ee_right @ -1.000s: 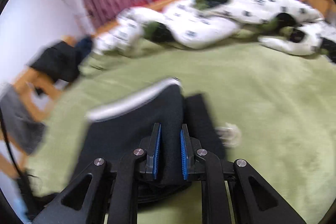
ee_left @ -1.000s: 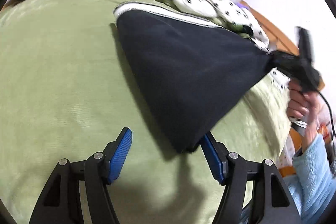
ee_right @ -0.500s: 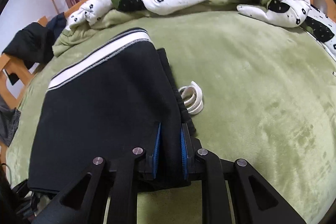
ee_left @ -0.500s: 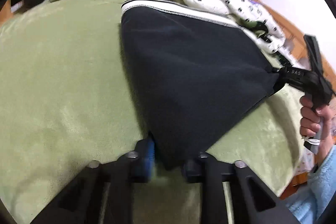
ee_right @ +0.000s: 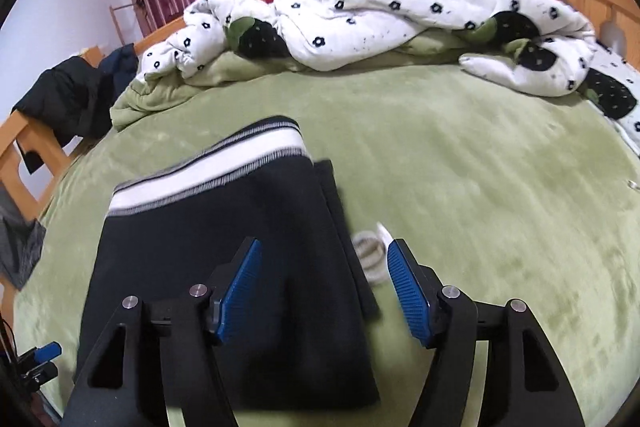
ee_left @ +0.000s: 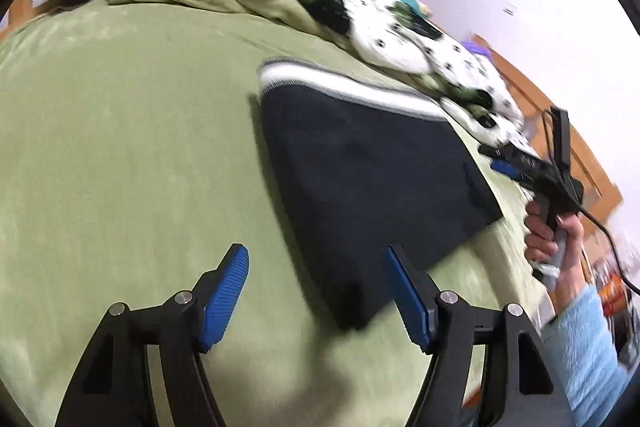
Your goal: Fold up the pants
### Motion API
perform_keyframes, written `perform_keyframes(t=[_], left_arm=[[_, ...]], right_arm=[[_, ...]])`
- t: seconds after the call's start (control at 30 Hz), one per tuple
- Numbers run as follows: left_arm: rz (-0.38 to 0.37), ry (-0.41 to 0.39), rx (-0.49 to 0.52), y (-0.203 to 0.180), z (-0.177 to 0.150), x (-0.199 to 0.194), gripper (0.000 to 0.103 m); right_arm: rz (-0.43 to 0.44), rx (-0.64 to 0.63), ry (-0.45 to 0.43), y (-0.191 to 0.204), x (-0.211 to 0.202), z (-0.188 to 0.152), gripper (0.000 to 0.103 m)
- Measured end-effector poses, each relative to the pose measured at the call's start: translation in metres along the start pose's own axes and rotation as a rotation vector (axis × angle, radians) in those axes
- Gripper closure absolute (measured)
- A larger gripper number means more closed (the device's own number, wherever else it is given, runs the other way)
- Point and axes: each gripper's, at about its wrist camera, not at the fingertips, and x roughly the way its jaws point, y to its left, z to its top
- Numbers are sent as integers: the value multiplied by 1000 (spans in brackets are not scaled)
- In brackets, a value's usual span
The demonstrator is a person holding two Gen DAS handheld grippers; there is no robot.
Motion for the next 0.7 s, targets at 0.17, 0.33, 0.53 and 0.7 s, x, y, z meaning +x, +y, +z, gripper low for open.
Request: perform_keyframes(t=[0.17,0.33,0.53,0.7], left_arm=[[-39,9,-43,5,50,47,35],[-38,99,-101,22,65,113,47],[-105,141,-217,28,62,148,66],[-118,150,-189,22,75,134,90]], right_arm=[[8,-12,116,3,58,15,38],[111,50,175,-11,83,12,38],[166,31,212,-9,94,4,38],[249,62,205,-15,71,7,70]])
